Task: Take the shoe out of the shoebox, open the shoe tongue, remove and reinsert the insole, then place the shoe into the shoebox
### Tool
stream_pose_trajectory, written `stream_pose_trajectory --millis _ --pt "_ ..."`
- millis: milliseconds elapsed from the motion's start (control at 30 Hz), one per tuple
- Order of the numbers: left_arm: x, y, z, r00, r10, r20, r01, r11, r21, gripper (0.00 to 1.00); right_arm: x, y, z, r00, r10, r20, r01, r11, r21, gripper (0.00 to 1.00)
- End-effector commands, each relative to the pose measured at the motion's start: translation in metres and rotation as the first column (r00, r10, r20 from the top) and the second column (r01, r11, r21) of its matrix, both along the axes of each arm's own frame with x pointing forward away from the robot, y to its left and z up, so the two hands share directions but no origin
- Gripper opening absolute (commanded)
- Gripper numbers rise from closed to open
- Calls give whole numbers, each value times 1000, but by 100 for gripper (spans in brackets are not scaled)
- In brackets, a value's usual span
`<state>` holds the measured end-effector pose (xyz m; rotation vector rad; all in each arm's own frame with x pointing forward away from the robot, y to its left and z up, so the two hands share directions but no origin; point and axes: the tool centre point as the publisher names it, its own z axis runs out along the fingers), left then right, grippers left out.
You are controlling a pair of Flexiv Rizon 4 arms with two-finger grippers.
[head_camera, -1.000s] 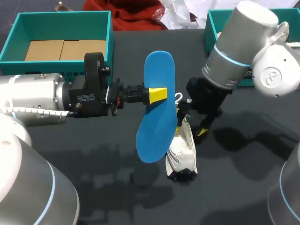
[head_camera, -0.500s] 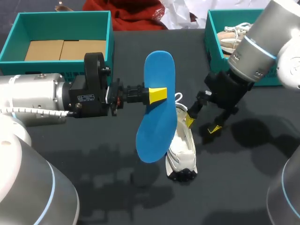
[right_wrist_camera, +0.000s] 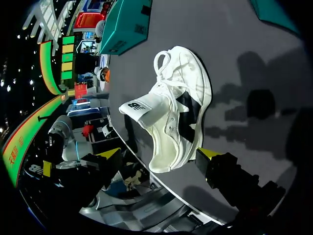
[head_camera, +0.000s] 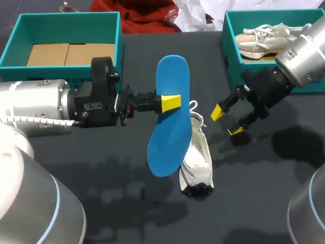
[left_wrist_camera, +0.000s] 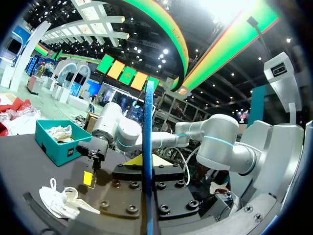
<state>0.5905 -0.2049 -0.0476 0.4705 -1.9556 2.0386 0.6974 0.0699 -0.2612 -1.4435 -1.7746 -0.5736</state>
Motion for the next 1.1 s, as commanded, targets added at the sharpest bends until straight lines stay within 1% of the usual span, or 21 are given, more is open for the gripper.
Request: stream_pose_trajectory --millis 33,167,200,233,333,367,400,467,533,567,633,667,700,867,967,1000,1033,1100 --pt "-7 -5 6 999 48 -1 -48 999 15 0 -5 -3 -3 1000 -12 0 12 1000 27 100" --pt "-7 -5 6 999 48 -1 -48 999 15 0 -5 -3 -3 1000 -12 0 12 1000 27 100" --pt "-6 -6 7 998 49 34 -50 998 32 0 -5 -3 -3 1000 -12 0 12 1000 27 100" --pt "-4 -6 8 998 43 55 -45 998 34 0 -5 -2 -3 1000 -12 -11 12 1000 29 100" --pt "2 -7 12 989 25 145 -31 999 36 0 -2 -2 2 997 -24 -80 27 999 36 100" --pt "5 -7 13 987 18 159 -23 999 33 0 0 -4 4 994 -29 -101 33 998 45 100" --pt "8 -7 13 979 15 203 -26 998 49 0 1 -5 6 992 -29 -126 36 998 55 100" --pt "16 -7 15 966 15 260 -31 998 56 0 3 -8 11 987 -44 -157 57 995 79 100" --pt "25 -8 16 939 19 342 -43 997 65 0 5 -10 15 982 -51 -183 71 992 102 100" --pt "29 -8 16 939 13 344 -36 998 59 0 6 -11 18 980 -52 -192 74 991 110 100" --pt "39 -9 16 915 14 403 -44 997 65 0 8 -11 21 976 -61 -207 88 988 125 100" --pt "43 -10 15 917 13 398 -40 997 60 0 9 -11 22 975 -64 -213 93 987 133 100" --pt "48 -11 15 908 17 420 -43 998 54 0 10 -11 24 973 -76 -218 108 985 136 100" --pt "62 -14 17 836 -12 549 -42 995 86 0 19 -11 30 961 -145 -235 188 967 173 100" --pt "70 -16 17 768 -33 639 -51 992 112 0 25 -8 34 954 -178 -241 229 952 204 100" --pt "73 -15 17 735 -55 675 -51 990 135 0 27 -8 35 951 -188 -244 244 944 221 100" --pt "77 -15 16 667 -87 740 -83 978 190 0 29 -7 37 949 -195 -248 254 939 232 100" --pt "77 -15 16 667 -87 740 -83 978 190 0 32 -6 38 947 -198 -255 261 934 243 100"
